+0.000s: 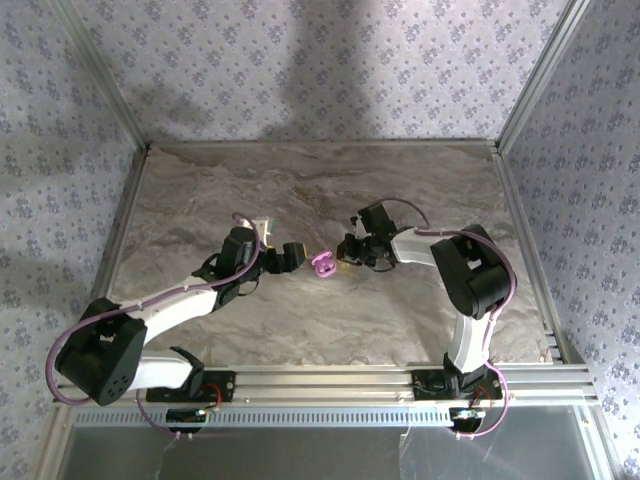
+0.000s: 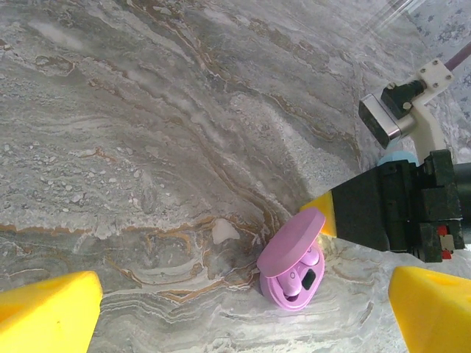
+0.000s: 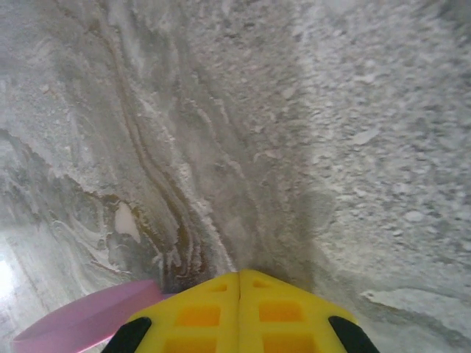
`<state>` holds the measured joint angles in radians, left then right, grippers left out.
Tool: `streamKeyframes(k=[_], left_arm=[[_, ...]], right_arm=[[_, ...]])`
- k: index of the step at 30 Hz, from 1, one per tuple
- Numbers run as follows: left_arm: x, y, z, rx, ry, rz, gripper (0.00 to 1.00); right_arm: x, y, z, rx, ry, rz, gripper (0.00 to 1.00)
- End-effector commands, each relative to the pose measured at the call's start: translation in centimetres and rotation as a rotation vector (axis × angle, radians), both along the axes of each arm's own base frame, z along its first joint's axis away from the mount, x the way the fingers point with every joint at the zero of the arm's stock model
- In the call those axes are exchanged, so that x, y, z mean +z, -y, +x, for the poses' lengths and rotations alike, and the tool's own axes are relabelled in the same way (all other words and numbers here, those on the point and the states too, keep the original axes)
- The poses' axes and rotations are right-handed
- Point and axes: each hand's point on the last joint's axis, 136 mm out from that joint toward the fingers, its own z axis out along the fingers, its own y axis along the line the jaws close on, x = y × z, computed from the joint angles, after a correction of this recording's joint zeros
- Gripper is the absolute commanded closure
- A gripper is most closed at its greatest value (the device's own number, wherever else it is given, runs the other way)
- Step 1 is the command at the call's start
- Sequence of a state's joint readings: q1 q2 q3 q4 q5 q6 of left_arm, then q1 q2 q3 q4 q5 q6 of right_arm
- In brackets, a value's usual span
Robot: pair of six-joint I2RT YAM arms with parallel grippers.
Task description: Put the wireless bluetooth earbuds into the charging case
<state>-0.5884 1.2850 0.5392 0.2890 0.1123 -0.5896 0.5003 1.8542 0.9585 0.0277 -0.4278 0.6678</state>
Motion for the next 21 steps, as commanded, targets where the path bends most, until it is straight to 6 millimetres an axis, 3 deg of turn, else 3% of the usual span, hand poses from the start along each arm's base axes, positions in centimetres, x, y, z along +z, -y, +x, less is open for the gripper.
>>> streamKeyframes(k=[1,21], left_arm=[[-0.3,0.0,0.1,0.001,-0.011,-0.012,0.00],[-0.4,0.2,0.1,-0.002,-0.020,-0.019,0.00]], right_arm=[[0.1,-0.9,-0.5,0.013,-0.017,0.017,0.95],[1.1,-1.5,-3.2,0.032,-0.015,0.025,0.95]])
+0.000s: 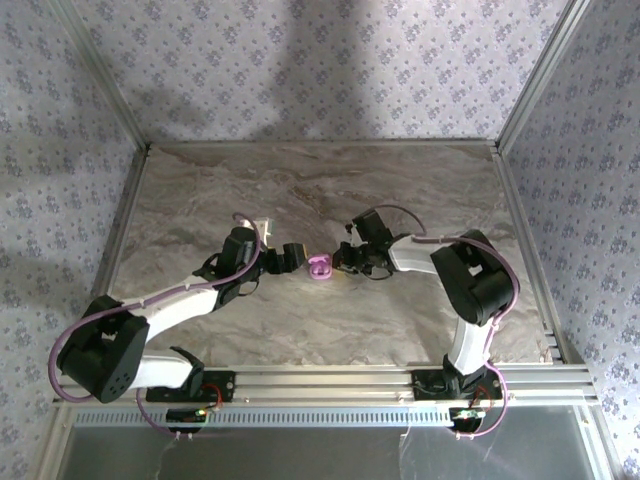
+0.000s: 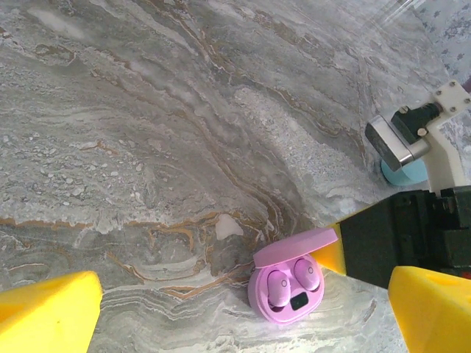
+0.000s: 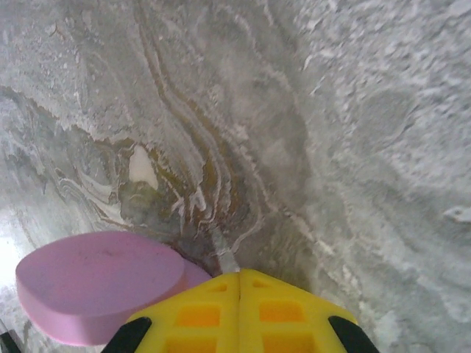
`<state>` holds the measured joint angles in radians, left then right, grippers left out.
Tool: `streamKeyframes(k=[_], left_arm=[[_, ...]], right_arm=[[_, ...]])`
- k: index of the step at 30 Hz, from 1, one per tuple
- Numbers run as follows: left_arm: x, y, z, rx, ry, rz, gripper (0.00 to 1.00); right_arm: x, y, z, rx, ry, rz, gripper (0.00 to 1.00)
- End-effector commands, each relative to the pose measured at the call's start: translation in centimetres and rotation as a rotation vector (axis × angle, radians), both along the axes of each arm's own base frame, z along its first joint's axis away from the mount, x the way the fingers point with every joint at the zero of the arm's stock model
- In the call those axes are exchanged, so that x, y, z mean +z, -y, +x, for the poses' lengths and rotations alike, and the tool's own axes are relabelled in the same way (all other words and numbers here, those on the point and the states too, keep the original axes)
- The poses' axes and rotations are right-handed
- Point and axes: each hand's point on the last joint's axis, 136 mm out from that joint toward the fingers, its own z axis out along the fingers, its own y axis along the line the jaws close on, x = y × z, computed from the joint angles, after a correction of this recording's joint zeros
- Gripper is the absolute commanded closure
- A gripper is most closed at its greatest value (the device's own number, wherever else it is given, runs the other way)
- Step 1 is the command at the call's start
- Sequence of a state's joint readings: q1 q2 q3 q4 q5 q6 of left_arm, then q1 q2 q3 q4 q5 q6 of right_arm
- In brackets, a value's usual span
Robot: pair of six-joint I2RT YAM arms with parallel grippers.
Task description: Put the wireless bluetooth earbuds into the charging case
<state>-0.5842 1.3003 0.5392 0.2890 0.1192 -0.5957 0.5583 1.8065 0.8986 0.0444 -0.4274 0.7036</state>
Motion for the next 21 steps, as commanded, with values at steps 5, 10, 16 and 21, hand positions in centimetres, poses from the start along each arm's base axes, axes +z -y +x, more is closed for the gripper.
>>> streamKeyframes(k=[5,10,16,21], left_arm=[[0.2,0.2,0.1,-0.003,-0.006,-0.025,0.00],[0.8,0.5,0.0,-0.019,-0.025,-0.056,0.00],[1.7,1.0,-1.4,-0.058,-0.058,-0.129,0.00],[0.2,0.6,-3.9,-0.079,-0.127,-0.150,0.04]], right_arm=[[1.2,0.3,-1.0,-0.009,0.015,0.001,0.95],[3.0,1.3,-1.2,-0.011,0.063,-0.022,0.92],[5.9,2.2,-1.4,0.007,0.116,-0.046,0.76],[7.8,1.8,-0.6,0.064,0.158,-0.041,0.64]])
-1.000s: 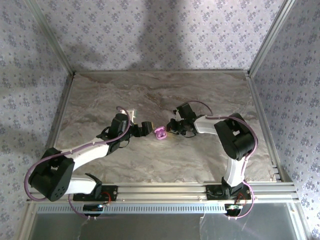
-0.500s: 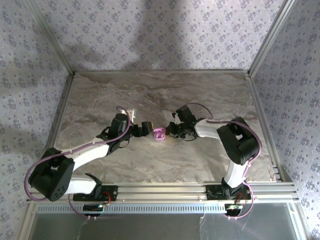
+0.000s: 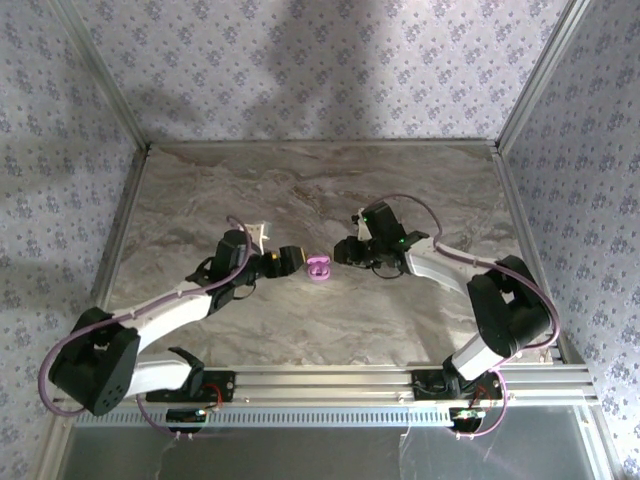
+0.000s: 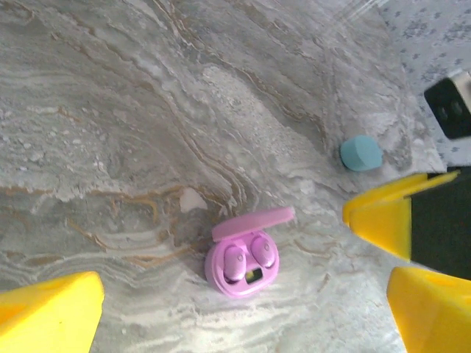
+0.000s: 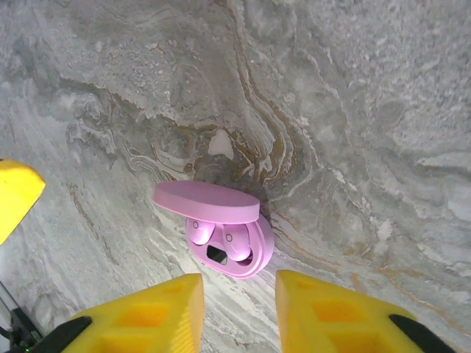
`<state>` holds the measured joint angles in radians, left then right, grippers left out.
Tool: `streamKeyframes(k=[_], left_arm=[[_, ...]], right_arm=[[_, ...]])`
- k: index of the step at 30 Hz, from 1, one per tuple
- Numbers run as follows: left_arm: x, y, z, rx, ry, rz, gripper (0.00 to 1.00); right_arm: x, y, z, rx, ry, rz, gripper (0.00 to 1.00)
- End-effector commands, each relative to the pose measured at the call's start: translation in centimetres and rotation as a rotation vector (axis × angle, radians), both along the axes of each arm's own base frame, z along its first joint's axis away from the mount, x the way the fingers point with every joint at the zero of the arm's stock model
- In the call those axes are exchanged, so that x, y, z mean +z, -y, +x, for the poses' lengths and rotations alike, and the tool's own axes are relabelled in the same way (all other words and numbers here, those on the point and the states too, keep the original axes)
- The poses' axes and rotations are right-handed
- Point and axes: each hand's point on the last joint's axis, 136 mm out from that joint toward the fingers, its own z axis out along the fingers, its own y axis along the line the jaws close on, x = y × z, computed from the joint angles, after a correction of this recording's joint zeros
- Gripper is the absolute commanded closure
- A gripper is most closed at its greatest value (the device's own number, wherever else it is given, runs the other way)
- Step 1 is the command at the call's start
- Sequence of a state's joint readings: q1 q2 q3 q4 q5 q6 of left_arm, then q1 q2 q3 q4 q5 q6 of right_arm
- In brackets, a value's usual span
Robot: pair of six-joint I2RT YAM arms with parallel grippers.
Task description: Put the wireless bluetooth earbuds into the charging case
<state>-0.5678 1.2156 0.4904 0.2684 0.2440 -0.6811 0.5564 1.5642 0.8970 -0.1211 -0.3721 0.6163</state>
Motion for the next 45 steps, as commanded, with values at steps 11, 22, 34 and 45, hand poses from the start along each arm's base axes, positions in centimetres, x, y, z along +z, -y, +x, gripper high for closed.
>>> streamKeyframes(k=[11,22,34,45], left_arm=[[-4.1,2.1,-3.6,-0.124,-0.175,-0.023,0.73],[-6.0,4.3,-1.8,-0.160,-0.215,-0.033,1.00],[-7.8,5.5,-0.8,-0.176,-0.247,-0.038,1.00],[-8.4,5.7,-0.7,-0.179,-0.258,-0.040,1.00]], right_arm=[[1.4,-2.6,2.8,0.102,0.001,-0.004,0.59],[0.8,-5.0,4.8,0.146,-0.032,-0.009,0.70],[-1.9,-5.4,4.0,0.180,-0.106,-0.066,0.81],[-3.1,-5.7,2.3,0.208,-0.131,-0.095,0.82]])
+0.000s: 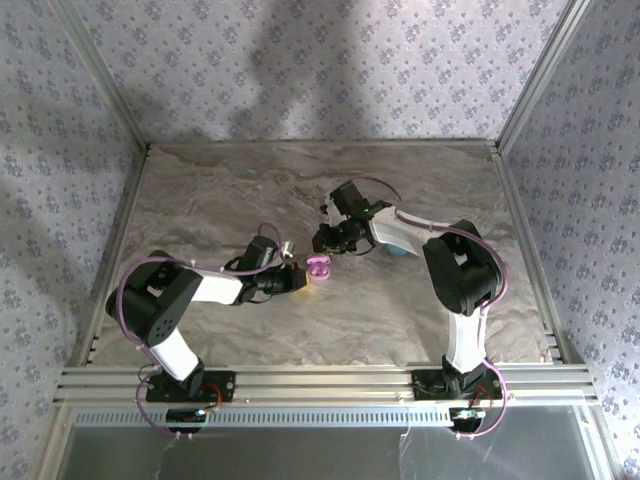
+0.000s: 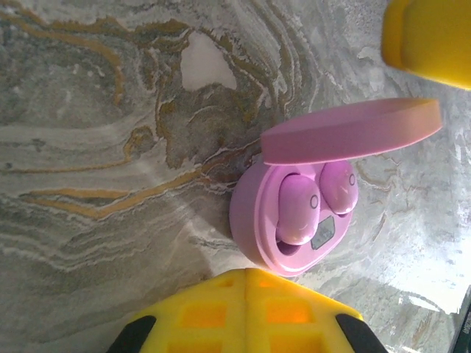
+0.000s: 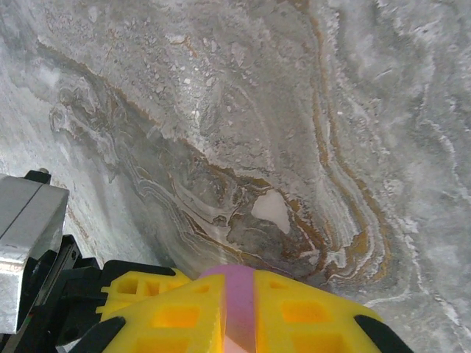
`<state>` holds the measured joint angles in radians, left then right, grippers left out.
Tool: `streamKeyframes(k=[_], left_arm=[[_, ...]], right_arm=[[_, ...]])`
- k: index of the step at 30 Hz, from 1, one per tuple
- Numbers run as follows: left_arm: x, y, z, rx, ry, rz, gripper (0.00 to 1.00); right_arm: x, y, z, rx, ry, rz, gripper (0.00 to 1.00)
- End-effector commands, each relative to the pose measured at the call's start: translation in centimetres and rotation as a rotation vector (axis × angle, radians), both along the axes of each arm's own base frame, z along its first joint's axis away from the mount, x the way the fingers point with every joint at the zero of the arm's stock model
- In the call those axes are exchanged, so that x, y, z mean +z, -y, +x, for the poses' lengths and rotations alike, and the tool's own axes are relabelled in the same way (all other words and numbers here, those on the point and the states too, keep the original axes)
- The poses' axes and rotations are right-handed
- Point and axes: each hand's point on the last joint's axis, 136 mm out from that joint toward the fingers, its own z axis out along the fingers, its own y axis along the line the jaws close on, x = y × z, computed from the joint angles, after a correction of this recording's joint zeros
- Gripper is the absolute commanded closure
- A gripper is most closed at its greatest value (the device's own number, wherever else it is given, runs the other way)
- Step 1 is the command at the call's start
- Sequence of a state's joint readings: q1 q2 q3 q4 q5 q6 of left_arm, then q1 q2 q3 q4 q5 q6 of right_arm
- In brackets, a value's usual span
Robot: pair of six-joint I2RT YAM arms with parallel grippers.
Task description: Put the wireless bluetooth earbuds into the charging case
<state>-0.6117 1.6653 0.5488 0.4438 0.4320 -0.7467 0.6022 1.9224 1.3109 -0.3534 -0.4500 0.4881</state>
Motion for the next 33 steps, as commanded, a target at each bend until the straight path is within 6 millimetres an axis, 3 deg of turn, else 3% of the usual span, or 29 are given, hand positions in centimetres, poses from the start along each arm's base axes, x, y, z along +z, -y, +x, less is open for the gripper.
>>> streamKeyframes(k=[1,21,33], left_arm=[[1.0,1.1,0.8,-0.020,0.024,-0.040,1.00],[0.9,1.0,0.6,-0.021,0.021,-0.040,1.00],[2.6,-0.2,0.1,0.011,0.058,-0.014,1.00]], right_arm=[[-0.9,0.2,-0.9,0.022,-0.026,-0.026,0.82],[0.0,0.0,-2.2,0.036,-0.012,-0.031,0.82],[1.1,0.8,-2.3,0.006,0.028,-0.039,0.82]])
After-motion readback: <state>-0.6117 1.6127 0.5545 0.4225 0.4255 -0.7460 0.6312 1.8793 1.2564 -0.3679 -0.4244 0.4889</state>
